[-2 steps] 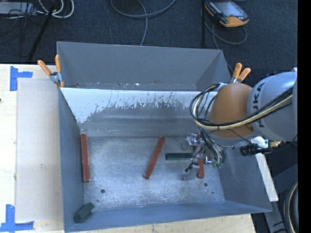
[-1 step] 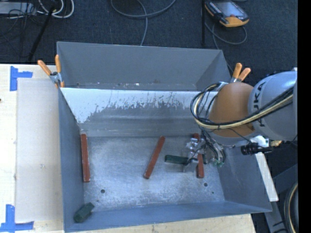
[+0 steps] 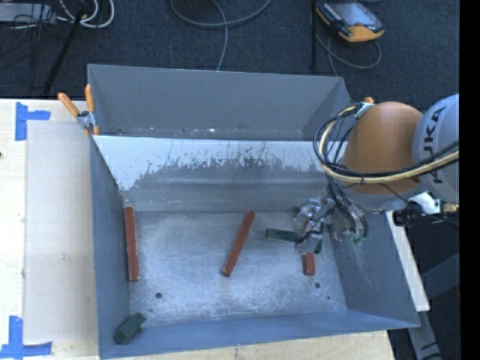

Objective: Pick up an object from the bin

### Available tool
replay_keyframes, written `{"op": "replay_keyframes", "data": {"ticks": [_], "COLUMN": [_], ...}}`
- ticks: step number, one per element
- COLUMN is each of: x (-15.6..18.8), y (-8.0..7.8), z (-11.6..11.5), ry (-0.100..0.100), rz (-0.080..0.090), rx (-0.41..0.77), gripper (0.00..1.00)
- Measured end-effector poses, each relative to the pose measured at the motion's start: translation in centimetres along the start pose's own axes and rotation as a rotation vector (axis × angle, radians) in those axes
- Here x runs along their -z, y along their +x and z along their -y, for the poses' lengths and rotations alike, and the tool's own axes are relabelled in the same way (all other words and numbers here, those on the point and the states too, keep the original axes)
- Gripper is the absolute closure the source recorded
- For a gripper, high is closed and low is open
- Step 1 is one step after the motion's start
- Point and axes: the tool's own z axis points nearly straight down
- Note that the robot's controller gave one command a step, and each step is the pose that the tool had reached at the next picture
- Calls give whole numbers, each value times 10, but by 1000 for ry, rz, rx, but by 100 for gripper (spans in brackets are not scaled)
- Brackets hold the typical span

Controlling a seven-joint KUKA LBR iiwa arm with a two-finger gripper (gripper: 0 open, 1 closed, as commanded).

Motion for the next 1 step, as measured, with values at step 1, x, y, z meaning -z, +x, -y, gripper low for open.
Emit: {"op": "replay_keyframes", "data": {"ticks": [1], "x": [67], "y": [4], "z": [-9], "ry": [0], "rz": [1], "rx": [-4], "gripper": [100]}}
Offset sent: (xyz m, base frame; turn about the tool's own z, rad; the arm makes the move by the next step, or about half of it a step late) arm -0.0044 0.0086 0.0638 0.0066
